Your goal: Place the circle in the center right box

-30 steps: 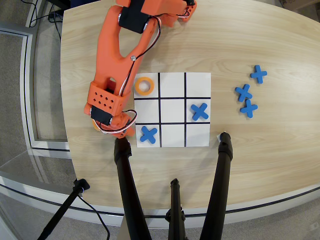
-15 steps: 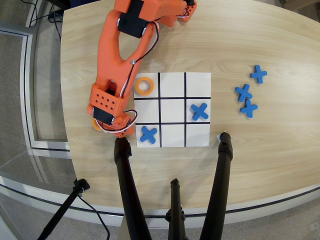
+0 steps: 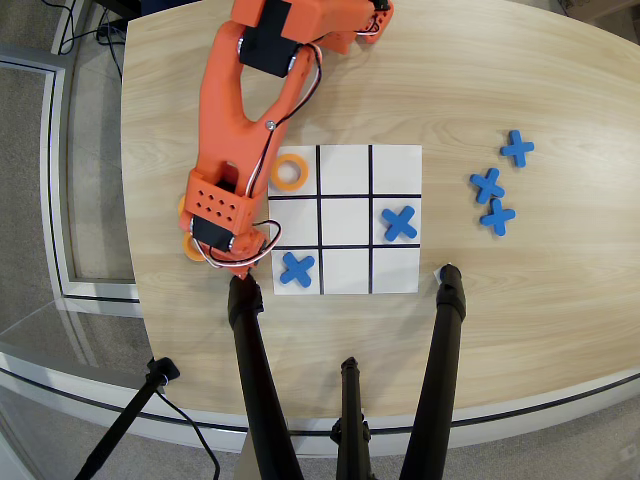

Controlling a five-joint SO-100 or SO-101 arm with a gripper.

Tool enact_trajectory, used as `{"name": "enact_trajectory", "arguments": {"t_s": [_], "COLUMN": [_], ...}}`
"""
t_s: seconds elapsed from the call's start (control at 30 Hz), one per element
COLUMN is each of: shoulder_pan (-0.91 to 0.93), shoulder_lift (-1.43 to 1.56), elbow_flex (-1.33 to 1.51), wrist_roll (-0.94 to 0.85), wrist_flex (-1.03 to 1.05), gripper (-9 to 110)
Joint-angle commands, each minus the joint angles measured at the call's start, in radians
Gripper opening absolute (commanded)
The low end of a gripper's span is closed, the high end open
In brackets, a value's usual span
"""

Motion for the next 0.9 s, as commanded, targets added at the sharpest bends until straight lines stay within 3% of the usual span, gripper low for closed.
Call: {"name": "enact_trajectory", "arguments": {"t_s": [0.0, 0.47, 0.87], "shoulder_pan": [-0.015, -0.061, -0.244], "shoulder_lift": [0.003, 0.08, 0.563], "elbow_flex": [0.003, -0.006, 0.091], "wrist_roll": [0.012, 0.078, 0.143], "wrist_flex": [0.014, 0.106, 0.316], "gripper": [1, 0, 0]}}
